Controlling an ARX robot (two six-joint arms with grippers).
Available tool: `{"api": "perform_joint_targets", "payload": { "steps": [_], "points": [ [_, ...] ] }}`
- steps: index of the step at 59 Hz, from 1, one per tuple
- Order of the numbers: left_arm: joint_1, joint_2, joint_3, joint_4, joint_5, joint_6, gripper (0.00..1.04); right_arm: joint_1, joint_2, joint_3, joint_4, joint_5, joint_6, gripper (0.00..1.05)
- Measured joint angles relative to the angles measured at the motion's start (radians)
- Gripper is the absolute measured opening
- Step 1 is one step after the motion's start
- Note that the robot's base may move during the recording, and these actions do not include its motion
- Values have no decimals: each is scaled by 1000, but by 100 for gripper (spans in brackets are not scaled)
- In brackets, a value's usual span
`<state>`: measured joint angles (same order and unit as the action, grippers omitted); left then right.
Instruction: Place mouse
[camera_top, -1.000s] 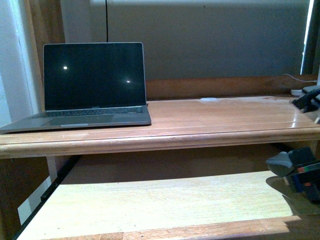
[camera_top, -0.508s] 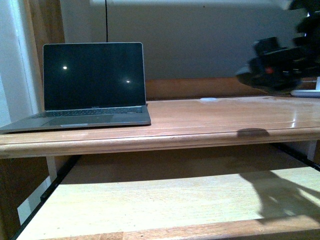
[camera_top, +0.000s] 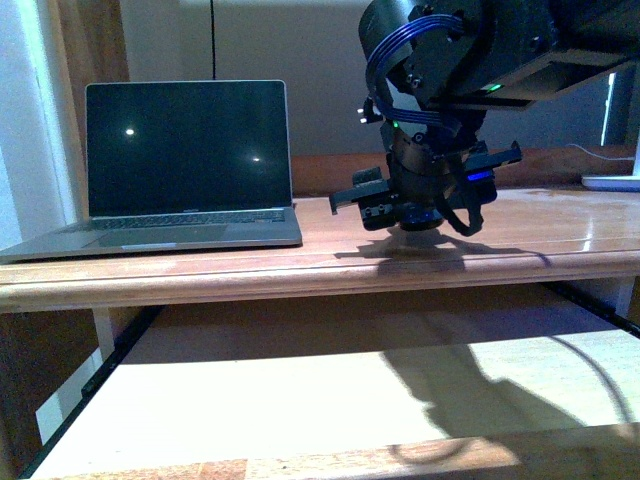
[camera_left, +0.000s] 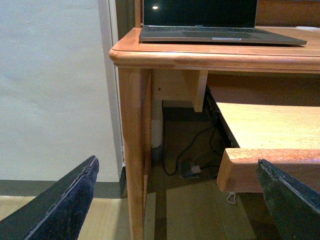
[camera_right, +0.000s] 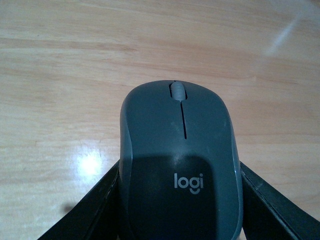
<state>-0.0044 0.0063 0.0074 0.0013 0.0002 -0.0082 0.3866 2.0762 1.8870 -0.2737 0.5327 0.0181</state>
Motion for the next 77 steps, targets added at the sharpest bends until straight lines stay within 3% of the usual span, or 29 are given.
{"api": "perform_joint_targets", "payload": {
  "steps": [9,14,22,31,38,44,53,68,77],
  "points": [
    [0,0,0,0,0,0,97,18,74,92,-41,11,39,57],
    [0,0,0,0,0,0,97,26,89,92,5,4,55,76],
    [0,0,0,0,0,0,97,22,63,44,104,-23,83,96],
    [0,0,0,0,0,0,97,-10,-35,-80,215,-109,124,97],
    [0,0,0,0,0,0,97,-63,-196,-266,356,-209,123,97],
    [0,0,0,0,0,0,97,-139,-431,-536,511,-379,107,97],
    [0,0,0,0,0,0,97,-249,-703,-878,595,-609,76,97],
    [0,0,0,0,0,0,97,-483,-1042,-1376,553,-933,-48,97],
    [0,0,0,0,0,0,97,-558,-1147,-1563,512,-1036,-182,97]
  ]
}}
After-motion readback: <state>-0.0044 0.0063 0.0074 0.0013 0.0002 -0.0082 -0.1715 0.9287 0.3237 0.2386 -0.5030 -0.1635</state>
